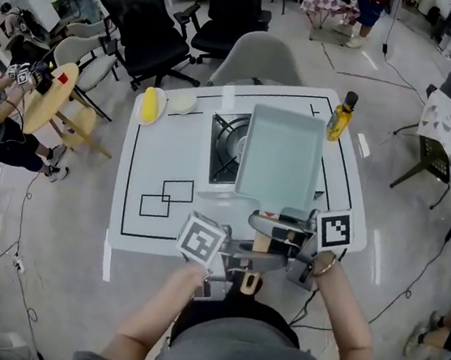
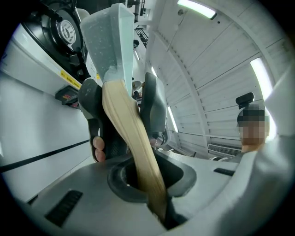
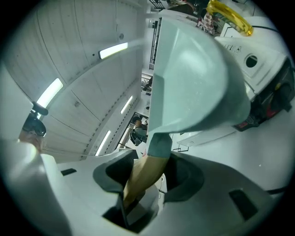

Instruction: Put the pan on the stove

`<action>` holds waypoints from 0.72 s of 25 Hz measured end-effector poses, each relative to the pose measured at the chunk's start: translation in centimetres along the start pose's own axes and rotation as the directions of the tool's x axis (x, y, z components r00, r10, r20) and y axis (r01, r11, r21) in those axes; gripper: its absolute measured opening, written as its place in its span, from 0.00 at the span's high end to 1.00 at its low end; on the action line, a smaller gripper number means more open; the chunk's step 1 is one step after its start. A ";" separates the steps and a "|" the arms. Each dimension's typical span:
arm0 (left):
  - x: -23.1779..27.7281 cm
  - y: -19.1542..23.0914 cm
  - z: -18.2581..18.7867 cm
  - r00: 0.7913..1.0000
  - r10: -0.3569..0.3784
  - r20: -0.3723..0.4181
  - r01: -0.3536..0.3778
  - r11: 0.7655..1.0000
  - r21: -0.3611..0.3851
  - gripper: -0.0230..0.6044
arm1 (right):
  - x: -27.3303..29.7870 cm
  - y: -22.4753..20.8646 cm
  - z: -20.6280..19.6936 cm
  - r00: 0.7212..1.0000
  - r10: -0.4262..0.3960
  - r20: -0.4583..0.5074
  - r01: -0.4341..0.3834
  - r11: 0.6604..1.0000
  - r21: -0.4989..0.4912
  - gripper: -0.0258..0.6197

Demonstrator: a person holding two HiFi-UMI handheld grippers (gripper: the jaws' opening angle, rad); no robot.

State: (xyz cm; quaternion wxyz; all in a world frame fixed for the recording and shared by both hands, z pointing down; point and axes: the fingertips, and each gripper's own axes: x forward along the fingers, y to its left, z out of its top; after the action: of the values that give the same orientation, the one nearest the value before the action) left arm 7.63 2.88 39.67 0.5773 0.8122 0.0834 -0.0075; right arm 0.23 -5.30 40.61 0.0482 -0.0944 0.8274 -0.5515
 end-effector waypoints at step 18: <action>-3.1 2.9 4.6 0.988 0.039 0.148 -0.028 0.997 -0.073 0.90 | 4.4 -3.5 2.5 0.988 0.045 -0.145 -0.034 0.997 0.075 0.66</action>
State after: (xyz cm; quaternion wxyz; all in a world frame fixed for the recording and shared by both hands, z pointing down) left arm 5.39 -2.79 41.15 0.6105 0.7896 0.0266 -0.0556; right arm -3.27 -9.76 43.00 0.0018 -0.0356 0.8100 -0.5854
